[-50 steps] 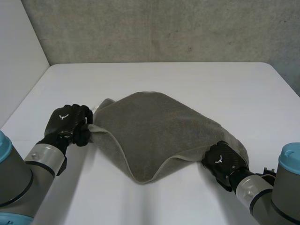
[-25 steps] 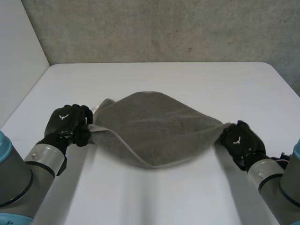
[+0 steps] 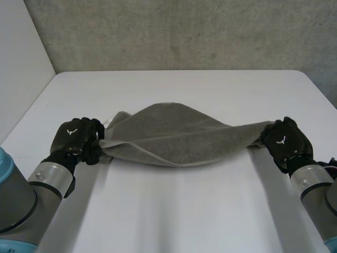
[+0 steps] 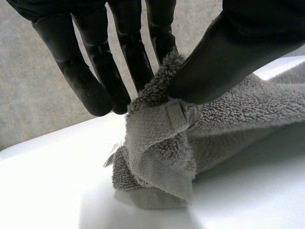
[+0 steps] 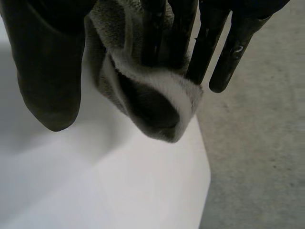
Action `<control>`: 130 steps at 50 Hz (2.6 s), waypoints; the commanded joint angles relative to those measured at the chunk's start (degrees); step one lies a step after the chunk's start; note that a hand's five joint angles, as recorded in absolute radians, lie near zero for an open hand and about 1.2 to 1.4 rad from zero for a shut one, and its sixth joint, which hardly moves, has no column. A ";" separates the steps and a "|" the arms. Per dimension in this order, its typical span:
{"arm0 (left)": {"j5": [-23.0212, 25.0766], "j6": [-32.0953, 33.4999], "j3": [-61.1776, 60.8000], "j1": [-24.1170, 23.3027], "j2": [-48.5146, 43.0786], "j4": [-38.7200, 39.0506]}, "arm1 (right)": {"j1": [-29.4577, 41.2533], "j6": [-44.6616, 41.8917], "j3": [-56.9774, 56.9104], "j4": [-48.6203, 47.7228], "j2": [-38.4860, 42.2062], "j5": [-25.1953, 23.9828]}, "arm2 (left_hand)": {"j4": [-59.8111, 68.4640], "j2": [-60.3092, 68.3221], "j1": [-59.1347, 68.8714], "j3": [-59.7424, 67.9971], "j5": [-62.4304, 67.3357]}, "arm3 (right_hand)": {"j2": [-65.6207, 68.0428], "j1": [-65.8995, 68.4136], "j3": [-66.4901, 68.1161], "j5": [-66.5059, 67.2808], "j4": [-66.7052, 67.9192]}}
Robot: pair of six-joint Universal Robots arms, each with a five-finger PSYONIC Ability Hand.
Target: Fold the towel.
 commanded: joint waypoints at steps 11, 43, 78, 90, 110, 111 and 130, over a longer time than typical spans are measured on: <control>0.00 0.00 -0.09 -0.09 -0.26 0.00 | -1.28 4.42 -4.54 -6.78 5.01 -0.13 | -6.33 -1.73 -1.07 -8.21 -14.38 | 6.18 6.10 5.28 5.13 5.80; 0.00 0.00 0.00 -0.09 -0.52 0.00 | -1.10 7.32 -4.02 4.91 3.17 -0.57 | -6.33 -1.73 -1.07 -8.21 -14.38 | 6.20 6.12 5.30 5.15 5.82; -0.09 6.75 2.54 0.70 3.93 -2.54 | -2.42 25.16 -4.89 7.02 -14.85 -5.84 | -6.33 -1.73 -1.07 -8.21 -14.38 | 52.23 52.15 51.33 51.18 51.85; -0.26 12.13 17.76 1.93 23.73 -22.06 | -7.51 38.87 -31.04 42.99 -30.06 -11.54 | -6.33 -1.73 -1.07 -8.21 -14.38 | 52.23 52.15 51.33 51.18 51.85; 0.09 13.18 35.75 2.29 -0.76 -46.32 | -1.55 13.64 -51.01 70.40 -0.54 -7.61 | -6.33 -1.73 -1.07 -8.21 -14.38 | 52.23 52.15 51.33 51.18 51.85; 0.00 13.36 38.30 2.20 -3.14 -46.23 | -1.54 13.64 -51.04 70.39 -0.52 -7.60 | -6.33 -1.73 -1.07 -8.21 -14.38 | 52.23 52.15 51.33 51.18 51.85; -5.63 2.30 64.88 1.14 -6.51 -13.36 | 3.29 45.99 -65.36 15.19 -3.07 1.63 | -6.33 -1.73 -1.07 -8.21 -14.38 | 52.23 52.15 51.33 51.18 51.85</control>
